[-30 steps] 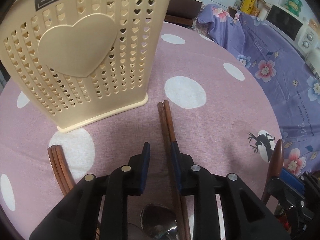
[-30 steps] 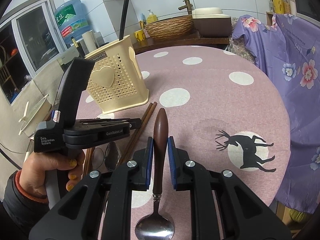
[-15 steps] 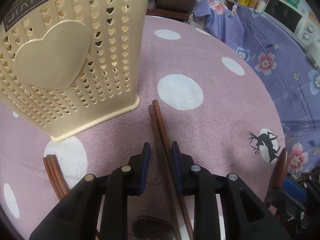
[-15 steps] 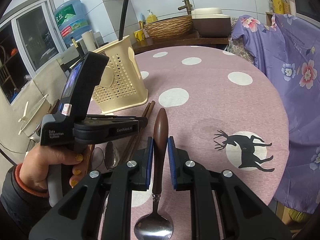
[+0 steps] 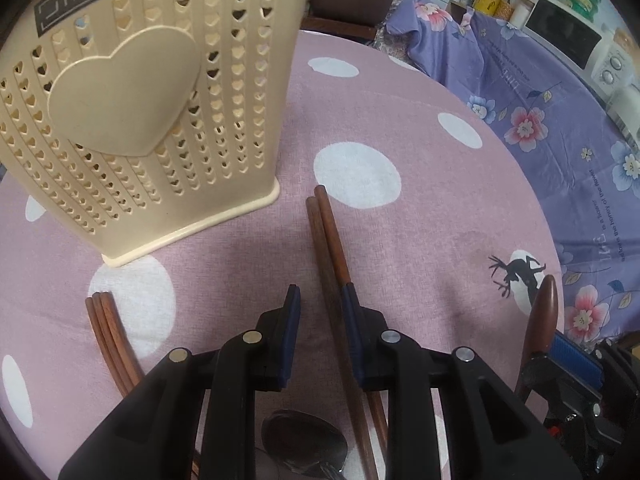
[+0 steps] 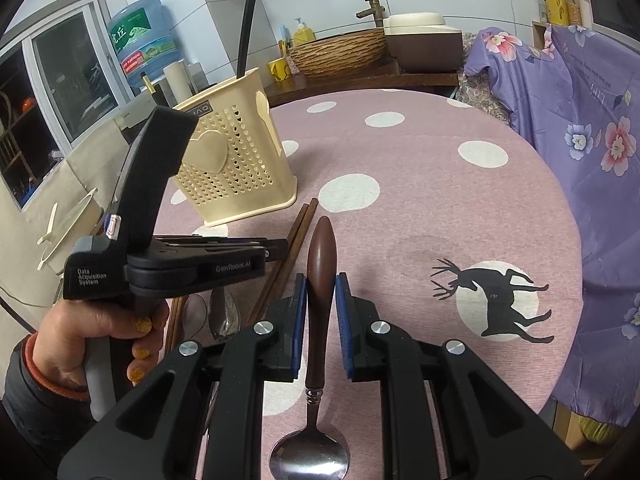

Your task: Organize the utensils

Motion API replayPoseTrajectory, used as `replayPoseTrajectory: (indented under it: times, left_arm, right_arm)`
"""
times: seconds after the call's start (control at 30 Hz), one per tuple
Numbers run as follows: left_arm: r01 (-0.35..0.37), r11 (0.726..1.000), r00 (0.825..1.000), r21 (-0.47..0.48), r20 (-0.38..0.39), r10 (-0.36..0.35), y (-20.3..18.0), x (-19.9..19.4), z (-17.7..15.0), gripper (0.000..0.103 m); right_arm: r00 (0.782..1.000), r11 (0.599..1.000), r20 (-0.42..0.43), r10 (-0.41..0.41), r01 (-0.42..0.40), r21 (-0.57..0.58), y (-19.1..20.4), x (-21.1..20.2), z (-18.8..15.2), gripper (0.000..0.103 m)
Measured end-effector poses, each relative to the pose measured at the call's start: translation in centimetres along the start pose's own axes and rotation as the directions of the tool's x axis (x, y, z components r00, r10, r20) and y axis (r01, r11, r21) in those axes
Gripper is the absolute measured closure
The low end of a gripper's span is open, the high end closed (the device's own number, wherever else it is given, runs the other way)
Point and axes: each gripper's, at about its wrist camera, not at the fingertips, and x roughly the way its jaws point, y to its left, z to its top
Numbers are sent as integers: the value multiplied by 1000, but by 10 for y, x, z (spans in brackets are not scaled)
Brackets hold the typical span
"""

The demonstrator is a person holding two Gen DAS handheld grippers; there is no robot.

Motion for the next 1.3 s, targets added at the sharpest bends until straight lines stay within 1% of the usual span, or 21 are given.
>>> replayPoseTrajectory:
  times: [0.07, 0.17, 0.3, 0.43, 0.63, 0.87, 0.97, 1.07, 1.13, 1.23, 1.3]
  left_arm:
    - [-28, 999, 1000, 18, 7, 28, -2, 0, 0, 80]
    - [-25, 1000, 1000, 16, -1, 25, -2, 1, -1, 80]
    - [-55, 998, 998, 37, 1, 55, -7, 6, 6, 80]
    - [-69, 997, 998, 23, -9, 69, -7, 14, 21, 85]
    - [-132, 990, 991, 41, -5, 132, -13, 22, 33, 93]
    - [-151, 988, 988, 21, 31, 151, -13, 22, 31, 94]
    - [-111, 994, 993, -17, 41, 112, -9, 18, 29, 95]
    - [-100, 995, 992, -15, 81, 101, -10, 4, 25, 95]
    - [-58, 998, 991, -30, 119, 61, -9, -12, 23, 95]
    - [12, 998, 985, -54, 170, -2, -7, -37, 19, 95]
    - [56, 996, 975, -63, 217, -41, -4, -59, 13, 95]
  right_arm:
    - [1000, 1000, 0, -1, 1, 0, 0, 0, 0, 87]
    - [1000, 1000, 1, -1, 1, 0, 0, 0, 0, 87]
    - [1000, 1000, -1, 0, 0, -1, 1, 2, 0, 87]
    - [1000, 1000, -2, -2, 2, -1, 2, 1, 0, 87]
    - [1000, 1000, -3, -4, 4, 0, 2, 1, -1, 87]
    - [1000, 1000, -3, -6, 6, -4, 3, 1, -1, 87]
    - [1000, 1000, 0, -11, 11, -10, 4, 2, -1, 88]
    - [1000, 1000, 9, -14, 14, -16, 5, 0, -1, 88]
    - [1000, 1000, 17, -11, 11, -16, 5, -2, -1, 88]
    - [999, 1000, 35, -1, 1, -23, 5, -9, -1, 88]
    - [999, 999, 53, 11, -9, -33, 6, -15, -1, 88]
